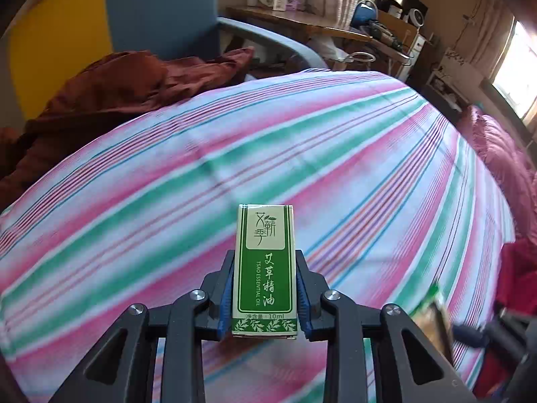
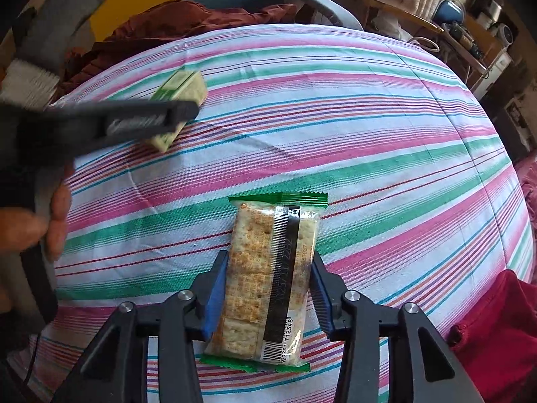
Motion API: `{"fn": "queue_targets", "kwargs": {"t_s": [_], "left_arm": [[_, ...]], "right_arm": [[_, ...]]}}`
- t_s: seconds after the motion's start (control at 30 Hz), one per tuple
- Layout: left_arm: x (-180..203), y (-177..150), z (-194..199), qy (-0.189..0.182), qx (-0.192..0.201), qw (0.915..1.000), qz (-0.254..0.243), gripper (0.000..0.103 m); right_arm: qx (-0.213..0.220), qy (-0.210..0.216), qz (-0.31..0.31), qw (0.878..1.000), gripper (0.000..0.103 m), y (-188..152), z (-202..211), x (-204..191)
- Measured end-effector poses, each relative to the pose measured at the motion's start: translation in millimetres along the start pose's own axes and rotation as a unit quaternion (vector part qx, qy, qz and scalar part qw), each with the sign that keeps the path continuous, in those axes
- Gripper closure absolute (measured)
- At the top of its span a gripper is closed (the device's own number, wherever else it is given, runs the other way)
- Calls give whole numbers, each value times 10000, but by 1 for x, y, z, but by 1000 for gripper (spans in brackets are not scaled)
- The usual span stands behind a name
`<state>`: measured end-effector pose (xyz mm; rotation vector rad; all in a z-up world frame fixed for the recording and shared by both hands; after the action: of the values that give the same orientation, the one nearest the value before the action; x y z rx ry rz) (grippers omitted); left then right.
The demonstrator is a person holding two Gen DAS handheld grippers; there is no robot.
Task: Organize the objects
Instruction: 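Grasp the green essential-oil box with the left gripper while the right grasps the cracker bar, then carry the green box and cracker bar over the gold tray and open both grippers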
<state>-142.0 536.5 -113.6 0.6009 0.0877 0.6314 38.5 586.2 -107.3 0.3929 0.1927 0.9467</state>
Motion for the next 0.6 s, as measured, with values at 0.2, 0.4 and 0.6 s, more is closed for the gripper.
{"fn": "queue_targets", "kwargs": {"t_s": [0.2, 0.4, 0.6], "left_arm": [[-19, -53, 41, 367, 46, 9987, 354, 73], [-26, -114, 85, 712, 173, 9956, 586, 73], [-25, -145, 104, 872, 256, 9940, 608, 73]], "right_arm": [[28, 101, 35, 9999, 58, -4, 5, 2], [130, 530, 251, 9982, 58, -9, 13, -12], [218, 652, 814, 9943, 58, -27, 17, -36]]}}
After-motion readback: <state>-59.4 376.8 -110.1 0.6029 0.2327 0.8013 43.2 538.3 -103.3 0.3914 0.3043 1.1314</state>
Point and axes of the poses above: each gripper's, at about its wrist camera, not at the fingertips, and z roughly against the way its jaws point, x to its right, y to its top, the point moved 2 cm from there along -z, roughly the way its jaws point, and after that the axes turned 4 degrees about x, right-handed, at the moved point
